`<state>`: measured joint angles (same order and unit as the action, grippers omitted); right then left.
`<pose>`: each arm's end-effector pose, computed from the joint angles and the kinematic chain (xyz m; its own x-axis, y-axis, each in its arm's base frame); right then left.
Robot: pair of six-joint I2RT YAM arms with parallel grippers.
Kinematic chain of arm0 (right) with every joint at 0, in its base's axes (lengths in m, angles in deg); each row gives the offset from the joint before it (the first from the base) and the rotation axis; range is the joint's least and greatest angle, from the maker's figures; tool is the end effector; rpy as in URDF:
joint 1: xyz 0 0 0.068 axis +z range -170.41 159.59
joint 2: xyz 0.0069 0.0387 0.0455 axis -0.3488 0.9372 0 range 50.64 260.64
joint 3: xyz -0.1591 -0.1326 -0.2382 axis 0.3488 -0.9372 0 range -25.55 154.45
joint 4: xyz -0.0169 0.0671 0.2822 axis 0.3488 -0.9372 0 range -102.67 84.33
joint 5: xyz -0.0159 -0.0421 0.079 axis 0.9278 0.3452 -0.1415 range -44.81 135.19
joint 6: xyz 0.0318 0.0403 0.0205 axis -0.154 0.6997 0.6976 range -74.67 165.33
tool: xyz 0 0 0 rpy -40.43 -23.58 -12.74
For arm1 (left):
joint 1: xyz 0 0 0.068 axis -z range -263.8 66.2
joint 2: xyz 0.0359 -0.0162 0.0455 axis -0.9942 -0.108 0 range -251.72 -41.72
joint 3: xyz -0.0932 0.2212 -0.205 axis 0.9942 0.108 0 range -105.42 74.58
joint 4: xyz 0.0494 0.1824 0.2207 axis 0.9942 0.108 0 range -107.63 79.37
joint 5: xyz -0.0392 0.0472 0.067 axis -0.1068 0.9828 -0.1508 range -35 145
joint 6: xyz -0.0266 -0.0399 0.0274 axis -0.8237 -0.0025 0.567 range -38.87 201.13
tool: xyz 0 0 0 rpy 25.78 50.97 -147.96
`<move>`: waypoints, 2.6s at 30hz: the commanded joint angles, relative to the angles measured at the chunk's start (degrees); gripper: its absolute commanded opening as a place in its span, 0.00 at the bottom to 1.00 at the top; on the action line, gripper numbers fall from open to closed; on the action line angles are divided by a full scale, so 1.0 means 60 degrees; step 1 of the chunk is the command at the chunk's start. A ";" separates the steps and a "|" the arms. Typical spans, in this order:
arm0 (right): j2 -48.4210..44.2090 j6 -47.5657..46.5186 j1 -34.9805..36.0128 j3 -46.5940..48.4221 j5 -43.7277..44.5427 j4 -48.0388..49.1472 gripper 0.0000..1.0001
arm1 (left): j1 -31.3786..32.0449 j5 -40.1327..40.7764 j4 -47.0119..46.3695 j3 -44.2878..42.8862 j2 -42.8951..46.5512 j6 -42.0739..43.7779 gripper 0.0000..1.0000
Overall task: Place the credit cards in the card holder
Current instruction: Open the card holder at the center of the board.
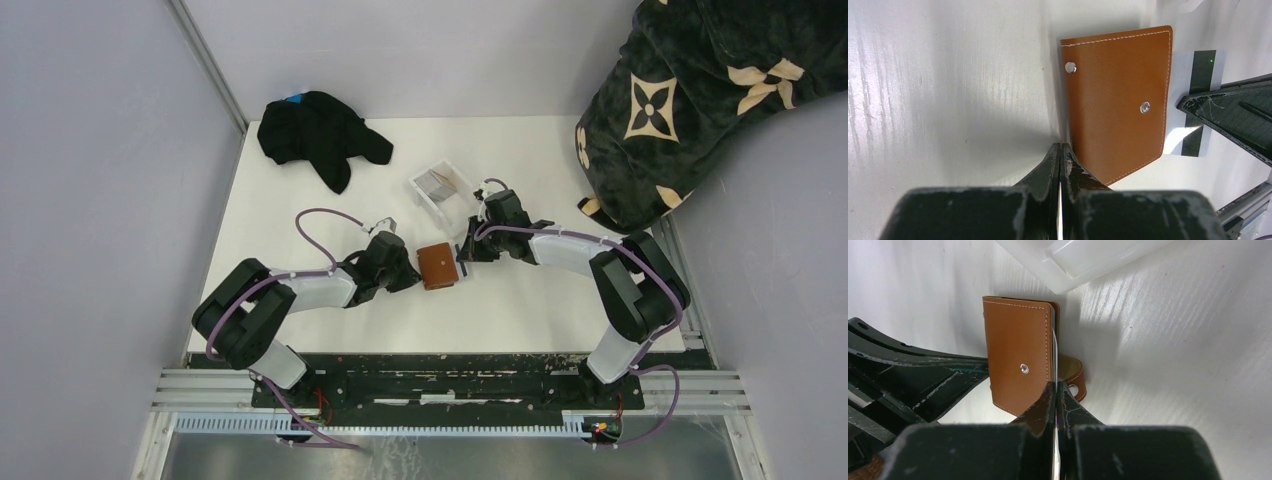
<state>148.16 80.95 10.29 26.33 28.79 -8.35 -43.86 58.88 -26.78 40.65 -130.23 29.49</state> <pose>0.3121 0.1976 0.1814 -0.9013 0.1145 -0.4178 -0.1555 0.8146 0.5587 0.2309 -0.1899 0.1521 -0.8126 -0.3399 -0.4734 -0.0533 0.8522 -0.5204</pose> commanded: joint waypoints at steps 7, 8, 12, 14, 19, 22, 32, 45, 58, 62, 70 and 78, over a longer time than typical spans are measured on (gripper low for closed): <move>-0.0027 -0.0258 0.0006 0.0143 0.0275 -0.0224 0.01 | 0.0019 -0.0081 0.0777 0.0190 -0.0319 0.0565 0.03; 0.0008 -0.0226 0.0005 0.0132 0.0238 -0.0194 0.01 | 0.0018 -0.0096 0.0765 0.0179 -0.0340 0.0564 0.03; 0.0205 0.0027 0.0007 0.0099 0.0004 0.0083 0.01 | 0.0022 -0.0158 0.0708 0.0151 -0.0441 0.0551 0.03; 0.0329 0.0187 0.0000 0.0056 -0.0126 0.0260 0.01 | 0.0020 -0.0190 0.0679 0.0150 -0.0475 0.0553 0.03; 0.0572 0.0563 0.0003 -0.0144 -0.0358 0.0683 0.01 | 0.0015 -0.0236 0.0605 0.0216 -0.0493 0.0513 0.03; 0.0619 0.0712 0.0004 -0.0257 -0.0440 0.0887 0.01 | 0.0023 -0.0241 0.0591 0.0267 -0.0469 0.0506 0.03; 0.0094 0.0272 0.0004 -0.0209 0.0128 0.0330 0.01 | 0.0015 -0.0134 0.0793 0.0432 -0.0173 0.0614 0.03; 0.0109 0.0278 -0.0011 -0.0050 0.0081 0.0294 0.01 | 0.0015 0.0166 0.1104 0.0613 0.0332 0.0749 0.03; 0.0258 0.0618 -0.0029 0.0400 -0.0366 0.0497 0.01 | 0.0022 -0.0153 0.0896 0.0300 -0.0171 0.0880 0.03; 0.0217 0.0641 -0.0031 0.0463 -0.0386 0.0510 0.01 | 0.0030 -0.0163 0.0895 0.0337 -0.0181 0.0881 0.03; 0.0018 0.0496 -0.0021 0.0566 -0.0357 0.0323 0.01 | 0.0022 -0.0163 0.0893 0.0358 -0.0219 0.0893 0.03; -0.0113 0.0423 -0.0027 0.0639 -0.0332 0.0180 0.01 | 0.0030 -0.0191 0.0895 0.0309 -0.0269 0.0903 0.03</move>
<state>149.60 84.03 9.96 27.59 27.22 -7.85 -43.86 57.35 -27.15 41.74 -129.33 31.24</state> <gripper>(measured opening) 0.018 0.037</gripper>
